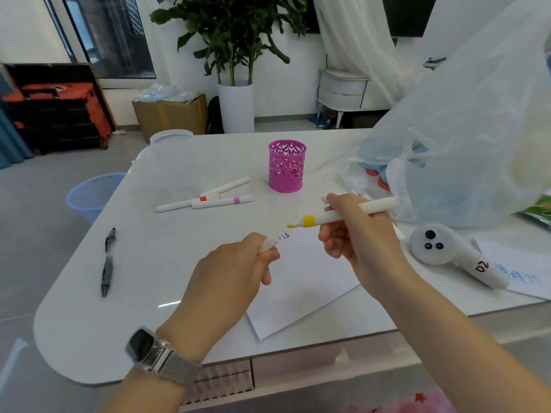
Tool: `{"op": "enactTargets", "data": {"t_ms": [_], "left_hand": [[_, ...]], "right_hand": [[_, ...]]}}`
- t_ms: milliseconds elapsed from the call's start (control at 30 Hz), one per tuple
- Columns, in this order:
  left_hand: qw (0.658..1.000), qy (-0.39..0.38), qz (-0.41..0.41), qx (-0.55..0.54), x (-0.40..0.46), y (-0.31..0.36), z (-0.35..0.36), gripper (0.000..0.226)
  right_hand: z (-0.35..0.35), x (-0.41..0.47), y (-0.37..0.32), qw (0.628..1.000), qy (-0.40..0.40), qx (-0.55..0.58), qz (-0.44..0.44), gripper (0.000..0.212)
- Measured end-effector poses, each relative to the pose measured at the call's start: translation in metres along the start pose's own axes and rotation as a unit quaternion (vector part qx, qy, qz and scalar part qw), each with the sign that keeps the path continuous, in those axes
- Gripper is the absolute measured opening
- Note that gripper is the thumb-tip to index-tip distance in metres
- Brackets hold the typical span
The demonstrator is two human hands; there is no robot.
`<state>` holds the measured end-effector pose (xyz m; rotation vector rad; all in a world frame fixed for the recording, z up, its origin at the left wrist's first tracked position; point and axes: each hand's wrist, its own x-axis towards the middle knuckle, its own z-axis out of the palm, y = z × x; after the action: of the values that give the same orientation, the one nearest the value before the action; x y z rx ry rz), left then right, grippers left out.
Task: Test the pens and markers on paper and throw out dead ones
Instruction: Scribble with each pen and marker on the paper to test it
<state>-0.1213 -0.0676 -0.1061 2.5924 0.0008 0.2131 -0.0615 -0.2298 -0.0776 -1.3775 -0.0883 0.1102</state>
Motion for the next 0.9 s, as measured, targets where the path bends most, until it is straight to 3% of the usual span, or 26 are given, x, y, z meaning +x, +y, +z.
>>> {"op": "enactTargets", "data": {"t_ms": [433, 600, 700, 800, 900], "left_hand": [[1.0, 0.008, 0.015, -0.022, 0.005, -0.002, 0.002, 0.013], [0.992, 0.006, 0.035, -0.125, 0.005, -0.003, 0.004, 0.012], [0.985, 0.031, 0.036, -0.168, 0.006, -0.003, 0.0, 0.019], [0.988, 0.041, 0.035, -0.142, 0.009, -0.007, -0.003, 0.015], [0.991, 0.04, 0.031, -0.124, 0.01, -0.01, -0.005, 0.014]], "right_hand": [[0.008, 0.006, 0.008, 0.997, -0.038, -0.07, 0.016, 0.025], [0.007, 0.006, 0.011, 0.995, -0.064, -0.074, 0.022, 0.026], [0.003, 0.005, 0.005, 0.989, -0.119, -0.039, 0.085, 0.022], [-0.005, 0.008, -0.001, 0.977, -0.149, 0.009, 0.153, 0.025], [-0.01, 0.012, -0.002, 0.979, -0.151, -0.03, 0.135, 0.028]]}}
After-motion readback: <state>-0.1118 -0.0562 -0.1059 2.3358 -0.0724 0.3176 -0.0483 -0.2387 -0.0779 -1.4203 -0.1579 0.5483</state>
